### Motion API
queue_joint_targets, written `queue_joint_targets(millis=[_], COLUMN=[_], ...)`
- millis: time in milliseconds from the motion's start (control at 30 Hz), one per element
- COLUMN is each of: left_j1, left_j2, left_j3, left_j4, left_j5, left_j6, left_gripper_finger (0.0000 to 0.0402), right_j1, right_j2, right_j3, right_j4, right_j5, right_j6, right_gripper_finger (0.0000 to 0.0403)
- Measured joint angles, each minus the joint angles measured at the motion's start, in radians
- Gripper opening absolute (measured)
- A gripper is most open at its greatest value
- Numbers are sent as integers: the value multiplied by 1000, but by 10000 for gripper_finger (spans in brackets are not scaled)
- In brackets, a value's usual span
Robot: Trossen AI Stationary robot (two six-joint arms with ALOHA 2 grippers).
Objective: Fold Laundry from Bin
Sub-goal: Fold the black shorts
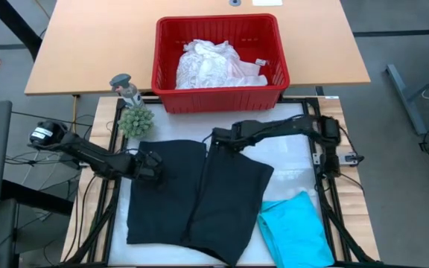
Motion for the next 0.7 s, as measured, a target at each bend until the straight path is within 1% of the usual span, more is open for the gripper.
queue_joint_targets(millis=[133,200,267,367,433,600,700], left_j1=[73,95,113,128,136,176,201], left_j2=[0,0,0,0,0,0,0], left_j3=[2,1,1,1,1,2,2], left_j4=[2,7,18,36,37,32,32], left_j5=[31,34,36,34,40,75,80], left_j6=[25,23,26,42,57,95,102], left_gripper_finger=[0,0,0,0,0,0,0], right_j1=[61,126,198,289,330,373,389], right_j2=[-98,-124,-120,-62,-13,122,181], right_j3=[5,6,7,5,5,5,6], right_j4=[-8,-9,1,23,50,54,33], right_j5=[-55,-57,-62,-55,-32,-44,-59], right_j6=[102,161,197,219,262,354,373], right_gripper_finger=[14,14,14,14,14,14,14])
